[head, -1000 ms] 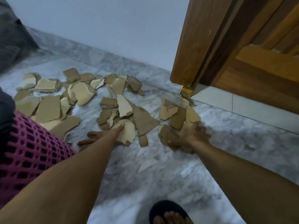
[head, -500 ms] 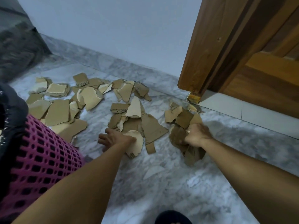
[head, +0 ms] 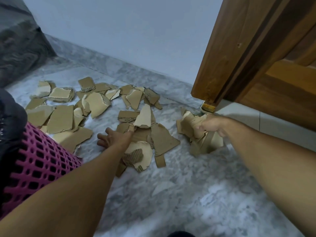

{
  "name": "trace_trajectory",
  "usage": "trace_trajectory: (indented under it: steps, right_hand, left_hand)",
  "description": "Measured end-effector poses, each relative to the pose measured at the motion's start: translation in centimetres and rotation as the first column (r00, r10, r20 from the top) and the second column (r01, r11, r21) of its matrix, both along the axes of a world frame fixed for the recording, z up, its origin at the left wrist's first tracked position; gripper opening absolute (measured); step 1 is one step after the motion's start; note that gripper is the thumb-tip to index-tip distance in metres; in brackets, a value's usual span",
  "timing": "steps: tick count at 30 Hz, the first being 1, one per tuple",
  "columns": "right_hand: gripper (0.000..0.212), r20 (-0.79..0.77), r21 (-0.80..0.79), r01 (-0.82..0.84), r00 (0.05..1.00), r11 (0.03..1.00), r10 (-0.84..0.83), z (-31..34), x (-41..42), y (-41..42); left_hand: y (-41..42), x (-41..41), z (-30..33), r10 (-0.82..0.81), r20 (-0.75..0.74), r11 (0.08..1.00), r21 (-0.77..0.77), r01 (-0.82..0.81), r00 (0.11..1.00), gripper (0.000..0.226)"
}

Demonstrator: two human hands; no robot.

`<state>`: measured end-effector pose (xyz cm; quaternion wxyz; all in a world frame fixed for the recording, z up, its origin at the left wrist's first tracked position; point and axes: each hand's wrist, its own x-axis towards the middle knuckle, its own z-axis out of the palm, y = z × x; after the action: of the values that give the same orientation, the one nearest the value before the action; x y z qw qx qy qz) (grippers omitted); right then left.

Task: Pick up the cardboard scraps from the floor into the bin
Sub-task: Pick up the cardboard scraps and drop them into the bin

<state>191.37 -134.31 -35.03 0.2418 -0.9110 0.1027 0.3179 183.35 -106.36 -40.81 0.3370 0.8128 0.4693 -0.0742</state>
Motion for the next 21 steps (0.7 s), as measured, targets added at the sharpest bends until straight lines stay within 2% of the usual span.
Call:
trace_trajectory:
  steps: [1,2,4,6,8,10,12,15,17,21]
  right_hand:
    - [0.041,0.021,-0.004,0.033,0.999,0.999,-0.033,-0.5,0.4,-0.1]
    - [0.039,0.045,-0.08,0.017,0.999,0.997,-0.014,-1.0,0.7,-0.3]
    - [0.055,0.079,-0.288,-0.022,0.996,0.957,0.047,-2.0,1.4,-0.5]
    - [0.067,0.126,-0.366,0.016,0.992,0.93,0.032,-2.6,1.6,-0.7]
    - [0.076,0.197,-0.339,0.077,0.98,0.938,-0.009,-3.2,1.8,-1.1]
    - [0.107,0.213,-0.295,0.113,0.976,0.949,-0.05,-3.8,2.2,-1.7]
    - [0.138,0.148,-0.246,0.098,0.987,0.964,-0.062,-4.0,2.7,-2.2]
    - [0.159,-0.003,-0.174,0.017,1.0,0.985,-0.018,-4.5,3.0,-2.2]
    - [0.16,-0.002,-0.199,-0.034,0.999,0.979,0.034,-5.0,2.7,-1.8]
    - [0.136,0.073,-0.296,-0.011,0.997,0.955,0.035,-5.3,1.6,-0.4]
  left_hand:
    - [0.1,0.2,0.0,-0.069,0.008,0.997,0.019,0.069,0.998,0.094]
    - [0.2,0.4,0.0,-0.147,0.016,0.988,0.046,0.146,0.989,0.099]
    - [0.5,1.2,-0.1,-0.312,0.023,0.945,0.108,0.308,0.95,0.11]
    - [0.6,2.0,0.0,-0.446,0.008,0.887,0.134,0.441,0.895,0.119]
    - [0.8,3.0,0.1,-0.519,-0.017,0.848,0.114,0.517,0.855,0.123]
    - [1.2,4.3,0.2,-0.557,-0.051,0.825,0.082,0.56,0.829,0.123]
    - [1.6,5.6,0.4,-0.592,-0.089,0.801,0.043,0.597,0.801,0.121]
    - [1.6,6.8,0.7,-0.626,-0.117,0.777,-0.001,0.63,0.771,0.1]
    - [1.2,7.0,0.3,-0.627,-0.104,0.776,0.002,0.63,0.772,0.085]
    - [0.5,5.9,0.0,-0.647,-0.195,0.741,0.07,0.668,0.737,0.086]
